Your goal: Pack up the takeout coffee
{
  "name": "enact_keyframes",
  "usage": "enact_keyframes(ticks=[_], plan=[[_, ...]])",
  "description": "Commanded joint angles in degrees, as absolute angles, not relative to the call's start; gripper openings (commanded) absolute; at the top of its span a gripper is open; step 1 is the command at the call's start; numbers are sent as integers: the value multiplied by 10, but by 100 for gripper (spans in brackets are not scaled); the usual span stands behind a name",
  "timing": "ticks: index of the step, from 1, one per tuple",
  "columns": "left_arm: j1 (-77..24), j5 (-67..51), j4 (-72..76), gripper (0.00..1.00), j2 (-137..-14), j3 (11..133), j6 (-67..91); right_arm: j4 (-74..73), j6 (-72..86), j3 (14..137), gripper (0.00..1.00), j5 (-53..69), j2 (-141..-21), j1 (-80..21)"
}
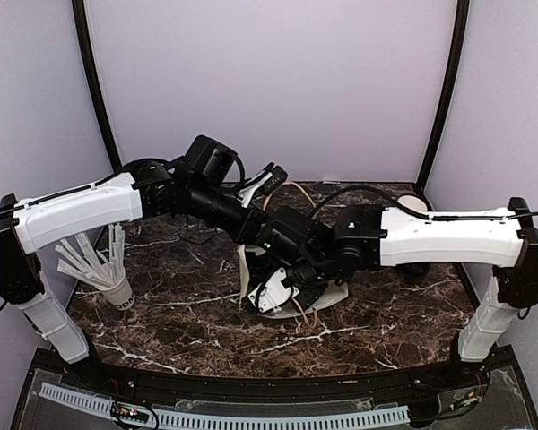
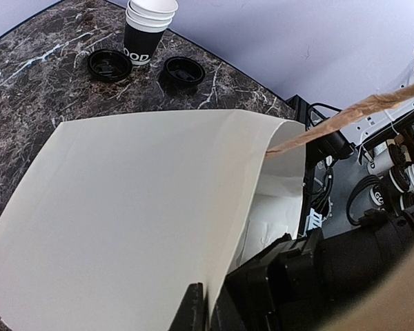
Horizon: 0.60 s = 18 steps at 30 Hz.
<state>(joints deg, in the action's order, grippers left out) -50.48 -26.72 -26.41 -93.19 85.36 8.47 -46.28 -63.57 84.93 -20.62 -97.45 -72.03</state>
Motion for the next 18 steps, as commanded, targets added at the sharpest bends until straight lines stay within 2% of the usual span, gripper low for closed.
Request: enact_keyframes(ticks=[1,7,8,9,15,18], plan=[[-494,-308,-272,7,-932,864,114,-388,-629,828,82,-222,-980,-701],[-487,-307,-284,7,-929,861,113,-417,-609,845,83,-196,-959,-698],[-485,-305,-286,7,-929,859,113,-436,-606,851,95,-188,-956,-697],[-483,-303,-286,7,-927,857,115,-457,-601,857,98,-176,-951,-697],[-469,-297,-287,8,-915,854,123,-549,-562,885,99,-95,-923,-696],[-462,-295,-291,14,-917,863,121,-548,-551,900,99,-92,-920,-688]])
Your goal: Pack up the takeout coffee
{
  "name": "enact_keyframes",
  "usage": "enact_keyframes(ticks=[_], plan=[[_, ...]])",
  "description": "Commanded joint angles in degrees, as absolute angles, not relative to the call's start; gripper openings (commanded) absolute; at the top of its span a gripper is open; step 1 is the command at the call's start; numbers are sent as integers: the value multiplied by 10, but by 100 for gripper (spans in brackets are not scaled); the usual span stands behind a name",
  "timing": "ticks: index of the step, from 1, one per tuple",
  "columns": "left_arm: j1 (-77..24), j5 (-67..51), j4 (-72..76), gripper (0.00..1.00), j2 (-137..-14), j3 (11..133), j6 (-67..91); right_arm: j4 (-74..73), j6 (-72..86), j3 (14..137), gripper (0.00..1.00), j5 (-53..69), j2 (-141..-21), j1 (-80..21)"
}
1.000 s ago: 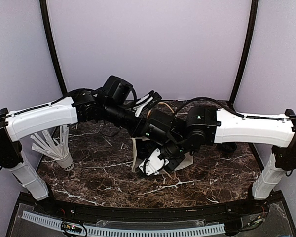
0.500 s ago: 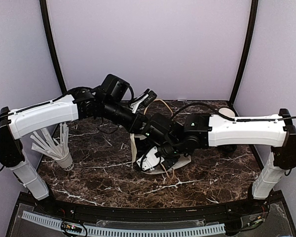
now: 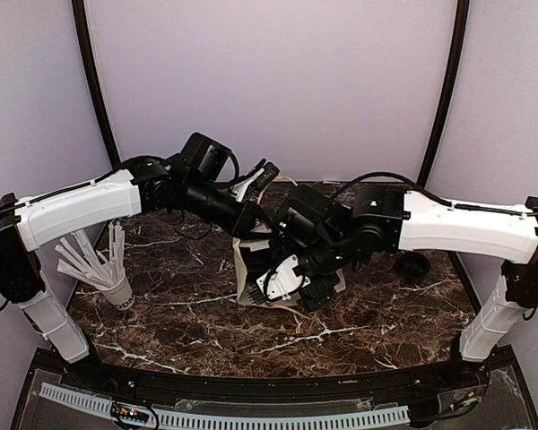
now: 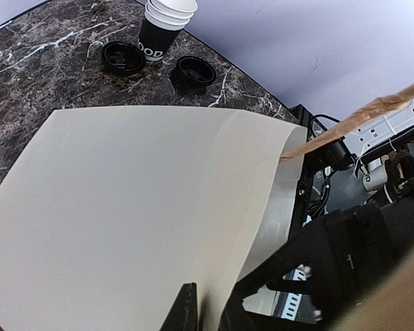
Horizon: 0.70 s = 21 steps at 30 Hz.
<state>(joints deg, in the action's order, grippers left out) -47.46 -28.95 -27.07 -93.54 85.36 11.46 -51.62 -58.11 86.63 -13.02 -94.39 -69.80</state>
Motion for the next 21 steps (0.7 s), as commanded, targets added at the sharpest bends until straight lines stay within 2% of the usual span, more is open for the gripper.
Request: enact_keyframes(ticks=[1,3,7,14,21], plan=[[-459,-295,-294,21,-918,865,121,-541,-550,904,99,-94,-923,-684],[-455,-292,-300,31,-921,875,119,-524,-551,909,99,-97,-927,-672],[-450,-277,-320,43,-921,899,106,-494,-568,903,97,-95,-936,-646],[-431,-287,-339,49,-902,914,93,-458,-588,902,95,-100,-950,-608],[-423,-309,-358,60,-853,926,46,-433,-592,919,96,-82,-966,-565]])
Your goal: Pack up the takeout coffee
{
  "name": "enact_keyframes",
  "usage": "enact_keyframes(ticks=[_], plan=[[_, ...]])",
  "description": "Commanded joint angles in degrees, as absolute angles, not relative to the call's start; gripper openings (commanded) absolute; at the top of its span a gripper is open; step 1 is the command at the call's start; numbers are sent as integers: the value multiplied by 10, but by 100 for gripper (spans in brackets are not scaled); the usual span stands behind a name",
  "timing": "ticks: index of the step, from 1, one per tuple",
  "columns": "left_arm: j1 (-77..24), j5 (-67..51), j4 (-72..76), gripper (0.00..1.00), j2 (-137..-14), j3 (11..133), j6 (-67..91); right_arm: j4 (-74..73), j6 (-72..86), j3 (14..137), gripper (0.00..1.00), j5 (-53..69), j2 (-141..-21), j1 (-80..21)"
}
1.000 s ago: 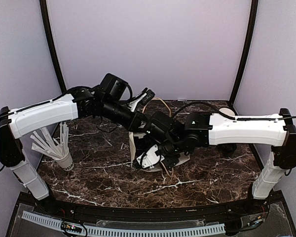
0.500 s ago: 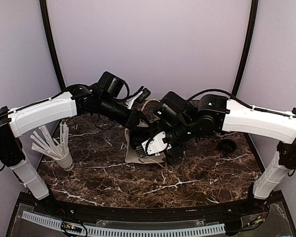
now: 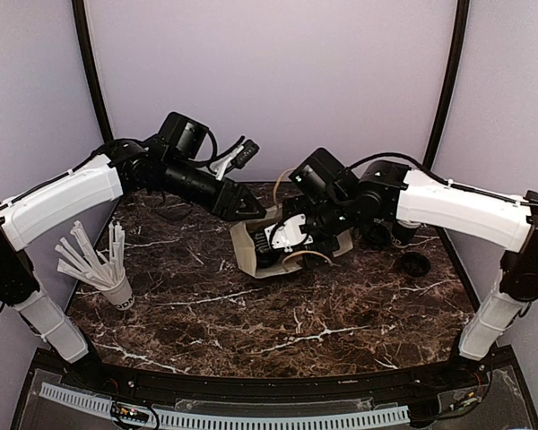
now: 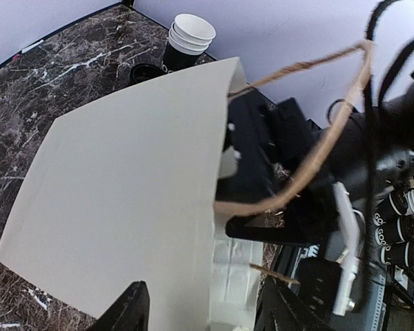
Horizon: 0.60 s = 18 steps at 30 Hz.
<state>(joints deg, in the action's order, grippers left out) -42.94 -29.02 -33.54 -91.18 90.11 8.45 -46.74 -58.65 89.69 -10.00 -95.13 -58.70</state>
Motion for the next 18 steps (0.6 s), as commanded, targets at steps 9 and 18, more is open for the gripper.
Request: enact_keyframes(ticks=[9,18], plan=[[-275,-294,-178,66,-846,801,102,-416,-607,928,94,-46,-992,-560],[-258,-302,-79,61,-1109,871,133,-377,-596,958,87,18,-1036,-549]])
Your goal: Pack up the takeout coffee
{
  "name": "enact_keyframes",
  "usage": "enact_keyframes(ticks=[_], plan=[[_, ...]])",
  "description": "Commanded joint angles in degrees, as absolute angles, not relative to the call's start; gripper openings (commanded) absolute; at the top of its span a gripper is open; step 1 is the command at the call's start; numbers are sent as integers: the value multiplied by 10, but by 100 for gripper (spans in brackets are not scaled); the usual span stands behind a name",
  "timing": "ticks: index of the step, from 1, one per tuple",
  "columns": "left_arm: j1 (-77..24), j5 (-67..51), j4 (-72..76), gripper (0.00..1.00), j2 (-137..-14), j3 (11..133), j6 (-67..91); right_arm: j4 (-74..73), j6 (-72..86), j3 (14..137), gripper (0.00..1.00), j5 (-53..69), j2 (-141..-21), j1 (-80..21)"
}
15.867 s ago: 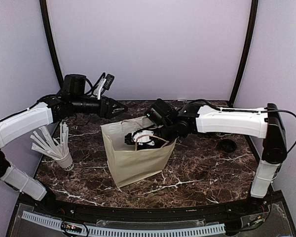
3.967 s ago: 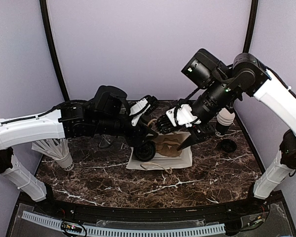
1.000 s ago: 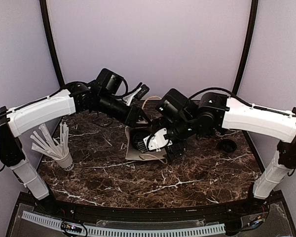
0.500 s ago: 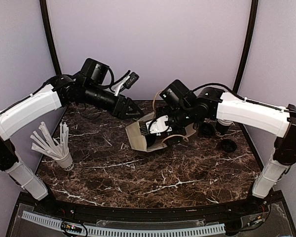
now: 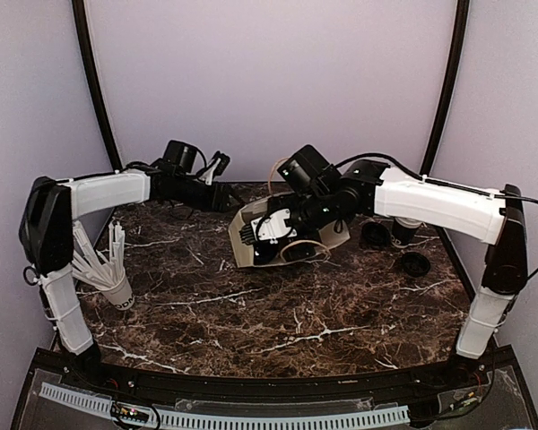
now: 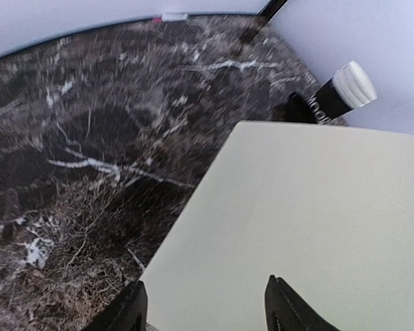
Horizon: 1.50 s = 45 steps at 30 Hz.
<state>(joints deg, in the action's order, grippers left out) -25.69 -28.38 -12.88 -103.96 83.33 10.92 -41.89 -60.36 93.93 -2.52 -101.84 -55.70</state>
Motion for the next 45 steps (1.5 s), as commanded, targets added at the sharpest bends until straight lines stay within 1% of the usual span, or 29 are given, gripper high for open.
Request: enact_keyframes(ticks=[1,7,11,16,20,26,34,40,43,45], plan=[[-258,-306,-78,61,-1137,891,135,-374,-592,959,87,25,-1042,-546],[-258,-361,-69,54,-1225,952,144,-345,-588,954,87,53,-1074,-520],[-258,-383,-64,52,-1258,968,146,-318,-589,949,94,48,-1094,-508],[-258,-389,-57,52,-1279,973,146,-304,-592,952,97,55,-1121,-495],[-258,-400,-58,51,-1293,985,145,-289,-588,961,99,54,-1143,-487],[-258,-420,-58,49,-1309,996,150,-262,-587,969,99,53,-1168,-484],[-258,-432,-65,47,-1309,1005,149,-269,-573,997,99,28,-1204,-483],[-258,-443,-64,46,-1308,1010,158,-282,-561,1011,94,14,-1210,-484],[-258,-453,-58,45,-1305,1010,162,-309,-565,1021,98,7,-1216,-485],[-258,-470,-51,44,-1304,1009,170,-321,-570,1018,99,4,-1216,-485]])
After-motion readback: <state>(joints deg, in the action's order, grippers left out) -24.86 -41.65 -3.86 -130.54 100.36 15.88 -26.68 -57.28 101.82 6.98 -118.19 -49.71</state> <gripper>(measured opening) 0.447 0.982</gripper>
